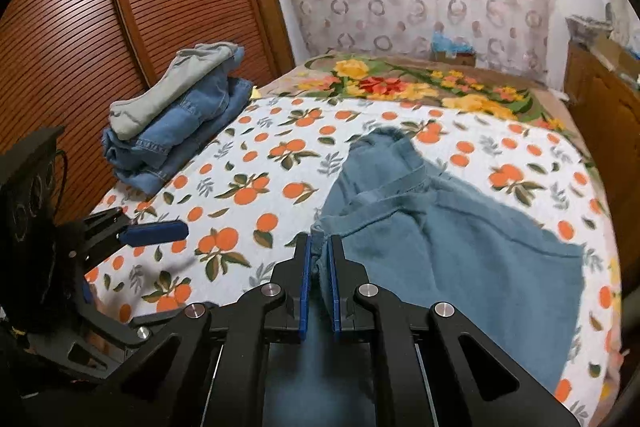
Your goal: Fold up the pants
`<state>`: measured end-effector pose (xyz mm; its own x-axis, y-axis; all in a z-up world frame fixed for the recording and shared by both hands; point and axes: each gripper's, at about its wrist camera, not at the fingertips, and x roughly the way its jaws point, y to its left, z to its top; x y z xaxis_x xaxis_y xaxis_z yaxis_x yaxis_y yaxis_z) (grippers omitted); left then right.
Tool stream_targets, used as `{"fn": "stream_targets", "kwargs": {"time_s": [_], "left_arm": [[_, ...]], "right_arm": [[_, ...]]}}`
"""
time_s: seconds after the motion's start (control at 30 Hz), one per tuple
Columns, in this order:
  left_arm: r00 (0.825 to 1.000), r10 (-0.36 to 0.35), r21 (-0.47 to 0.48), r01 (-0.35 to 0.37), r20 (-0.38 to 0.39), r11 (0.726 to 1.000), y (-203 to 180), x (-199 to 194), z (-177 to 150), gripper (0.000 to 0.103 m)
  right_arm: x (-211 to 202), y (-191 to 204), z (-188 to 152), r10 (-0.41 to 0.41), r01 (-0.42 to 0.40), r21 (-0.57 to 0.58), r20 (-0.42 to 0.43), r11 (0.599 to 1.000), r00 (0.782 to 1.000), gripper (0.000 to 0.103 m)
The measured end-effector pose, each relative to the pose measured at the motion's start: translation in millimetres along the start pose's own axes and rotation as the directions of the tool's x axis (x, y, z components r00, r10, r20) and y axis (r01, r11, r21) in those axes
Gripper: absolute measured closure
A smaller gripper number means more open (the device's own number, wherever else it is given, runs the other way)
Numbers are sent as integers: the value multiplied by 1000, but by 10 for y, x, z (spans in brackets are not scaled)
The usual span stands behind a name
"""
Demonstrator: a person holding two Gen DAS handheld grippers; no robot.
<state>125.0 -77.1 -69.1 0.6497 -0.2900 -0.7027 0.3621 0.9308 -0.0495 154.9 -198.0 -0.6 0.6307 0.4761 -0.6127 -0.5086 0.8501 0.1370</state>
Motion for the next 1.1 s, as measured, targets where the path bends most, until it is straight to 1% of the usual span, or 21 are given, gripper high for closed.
{"fn": "stream_targets", "kwargs": {"time_s": [0.07, 0.17, 0.43, 0.73, 1.1], "left_arm": [[1000, -2, 5, 2, -1, 1000, -22, 7, -2, 22], [1000, -6, 9, 6, -3, 1000, -40, 9, -8, 22], [1000, -16, 13, 16, -11, 1000, -85, 27, -23, 22], [1000, -17, 15, 17, -8, 1000, -97, 16, -14, 22], [1000, -21, 17, 21, -4, 1000, -132, -17, 0, 22]], "right_arm": [[-33, -19, 8, 2, -2, 2, 8, 1000, 1000, 97], [-118, -109, 25, -24, 24, 15, 26, 1000, 999, 97], [-386, -538, 97, -111, 106, 85, 55, 991, 992, 97], [-556, -699, 146, -180, 173, 106, 53, 979, 982, 97], [-611, -901, 153, -252, 245, 138, 35, 960, 967, 97]]}}
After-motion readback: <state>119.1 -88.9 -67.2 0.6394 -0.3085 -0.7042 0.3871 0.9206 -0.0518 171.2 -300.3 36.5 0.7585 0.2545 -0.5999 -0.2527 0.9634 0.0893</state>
